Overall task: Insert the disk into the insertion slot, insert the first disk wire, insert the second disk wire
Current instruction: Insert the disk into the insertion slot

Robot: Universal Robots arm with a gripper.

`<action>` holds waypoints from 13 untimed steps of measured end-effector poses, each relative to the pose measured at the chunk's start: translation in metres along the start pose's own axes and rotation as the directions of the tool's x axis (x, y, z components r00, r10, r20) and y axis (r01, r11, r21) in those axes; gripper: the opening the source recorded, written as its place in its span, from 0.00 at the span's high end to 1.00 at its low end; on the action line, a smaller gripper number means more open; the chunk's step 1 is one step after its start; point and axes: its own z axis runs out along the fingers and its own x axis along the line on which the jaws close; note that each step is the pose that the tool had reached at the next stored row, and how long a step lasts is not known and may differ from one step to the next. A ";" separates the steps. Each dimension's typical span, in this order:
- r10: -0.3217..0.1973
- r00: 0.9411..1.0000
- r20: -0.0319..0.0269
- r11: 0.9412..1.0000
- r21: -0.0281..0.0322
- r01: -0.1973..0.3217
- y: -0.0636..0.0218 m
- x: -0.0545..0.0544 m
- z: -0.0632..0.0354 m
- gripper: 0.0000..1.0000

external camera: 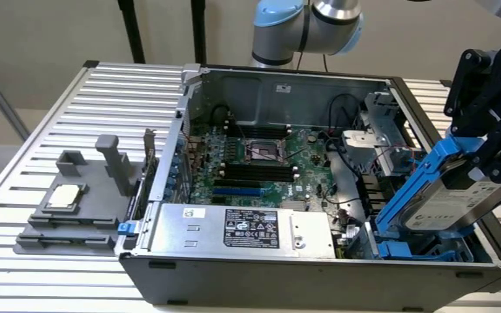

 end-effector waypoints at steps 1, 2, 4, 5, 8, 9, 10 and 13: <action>0.000 1.000 0.000 1.000 0.000 0.000 0.0000 0.000 0.0003 0.67; 0.000 1.000 0.000 1.000 0.000 0.000 0.0000 0.000 0.0006 0.67; 0.000 1.000 0.001 1.000 0.000 0.000 0.0000 0.000 0.0012 0.67; 0.000 1.000 0.001 1.000 0.000 0.000 0.0000 0.000 0.0014 0.67; 0.000 1.000 0.002 1.000 0.000 0.000 0.0000 0.001 0.0025 0.67; 0.000 1.000 0.003 1.000 0.000 0.000 0.0000 0.001 0.0029 0.67; 0.000 1.000 0.003 1.000 0.000 0.000 0.0000 0.001 0.0032 0.67; 0.000 1.000 0.006 1.000 0.000 0.000 0.0000 0.001 0.0041 0.67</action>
